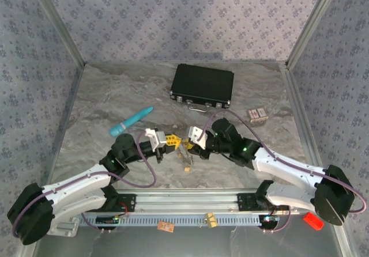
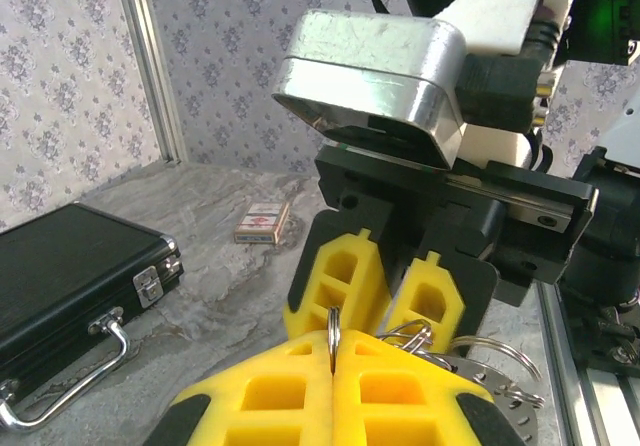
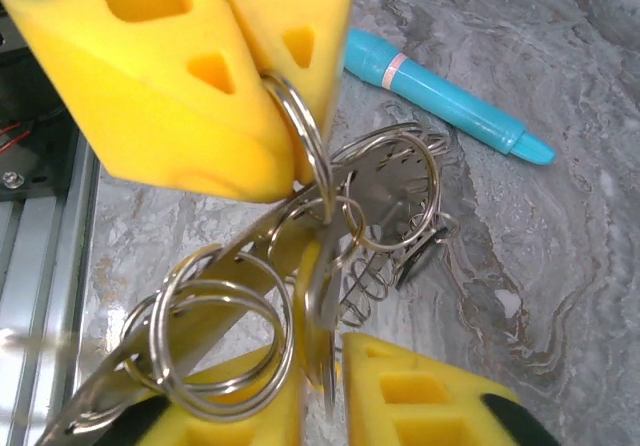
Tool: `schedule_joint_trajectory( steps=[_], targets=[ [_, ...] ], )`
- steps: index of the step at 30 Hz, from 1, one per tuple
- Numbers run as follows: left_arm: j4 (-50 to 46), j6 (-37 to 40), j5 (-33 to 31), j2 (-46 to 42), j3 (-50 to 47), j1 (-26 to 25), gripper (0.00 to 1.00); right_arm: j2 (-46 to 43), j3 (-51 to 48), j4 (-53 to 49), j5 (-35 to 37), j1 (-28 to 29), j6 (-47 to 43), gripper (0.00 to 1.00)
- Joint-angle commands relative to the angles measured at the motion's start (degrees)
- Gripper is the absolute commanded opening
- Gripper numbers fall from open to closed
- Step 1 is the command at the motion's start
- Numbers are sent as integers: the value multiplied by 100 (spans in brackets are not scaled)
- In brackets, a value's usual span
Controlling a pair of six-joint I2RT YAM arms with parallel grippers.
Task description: Put the keys on the keyring
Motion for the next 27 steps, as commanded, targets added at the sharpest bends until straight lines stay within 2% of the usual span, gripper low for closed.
schedule_joint_trajectory(
  steps=[1, 9, 20, 24, 27],
  targets=[
    [352, -88, -51, -112, -9, 15, 0, 4, -24, 174, 57, 74, -35, 27],
    [400, -118, -77, -154, -52, 25, 0, 106, -57, 549, 33, 112, 71, 25],
    [369, -180, -120, -255, -77, 44, 0, 82, -109, 597, 480, 104, 20, 1],
    [185, -180, -134, -329, -58, 74, 0, -35, -53, 327, 962, 98, -206, 0],
    [-345, -92, -123, -377, 62, 98, 0, -169, 85, -48, 1102, 82, -446, 0]
  ],
)
